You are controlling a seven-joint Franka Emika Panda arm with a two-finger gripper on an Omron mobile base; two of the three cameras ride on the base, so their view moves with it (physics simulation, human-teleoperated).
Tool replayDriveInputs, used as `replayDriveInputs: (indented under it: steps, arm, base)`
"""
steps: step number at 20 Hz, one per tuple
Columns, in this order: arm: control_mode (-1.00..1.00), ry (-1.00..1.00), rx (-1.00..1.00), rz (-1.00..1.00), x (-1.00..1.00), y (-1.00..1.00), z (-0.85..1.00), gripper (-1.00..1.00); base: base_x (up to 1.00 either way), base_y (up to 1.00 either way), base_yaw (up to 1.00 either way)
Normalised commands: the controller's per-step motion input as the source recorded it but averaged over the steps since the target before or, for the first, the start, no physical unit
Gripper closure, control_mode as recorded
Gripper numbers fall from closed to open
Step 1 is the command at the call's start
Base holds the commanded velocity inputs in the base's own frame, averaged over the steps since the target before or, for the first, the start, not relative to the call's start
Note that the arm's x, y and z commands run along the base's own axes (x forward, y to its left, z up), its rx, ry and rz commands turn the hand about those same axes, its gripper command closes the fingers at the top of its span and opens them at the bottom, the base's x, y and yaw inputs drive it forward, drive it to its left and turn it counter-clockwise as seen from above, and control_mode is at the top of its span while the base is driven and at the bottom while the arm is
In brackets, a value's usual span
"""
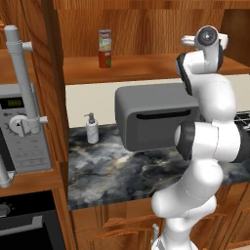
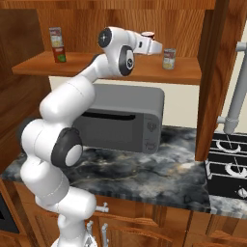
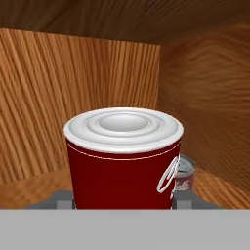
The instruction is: Stack two cans on top of the other two cans in the cabinet.
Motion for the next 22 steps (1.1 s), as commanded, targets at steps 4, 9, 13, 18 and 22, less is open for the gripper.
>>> replayDriveInputs:
  steps: [4, 9, 13, 18, 22]
  arm:
    - [-1.0, 0.0, -0.02, -0.12, -0.05, -0.06, 0.15, 1.0]
    - [-1.0, 0.01, 0.0, -0.09, -0.05, -0.11, 0.15, 1.0]
    - [-1.0, 0.04, 0.0, -0.07, -0.04, -0.15, 0.11, 1.0]
    - [-1.0, 0.1, 0.02, -0.06, -0.07, -0.17, 0.12, 1.0]
    - [-1.0, 0.07, 0.03, -0.04, -0.09, -0.14, 0.09, 1.0]
  base:
    - [0.0, 0.0, 0.0]
    - [0.0, 0.0, 0.0]
    - [0.0, 0.0, 0.0]
    - [0.0, 0.0, 0.0]
    - [0.0, 0.0, 0.0]
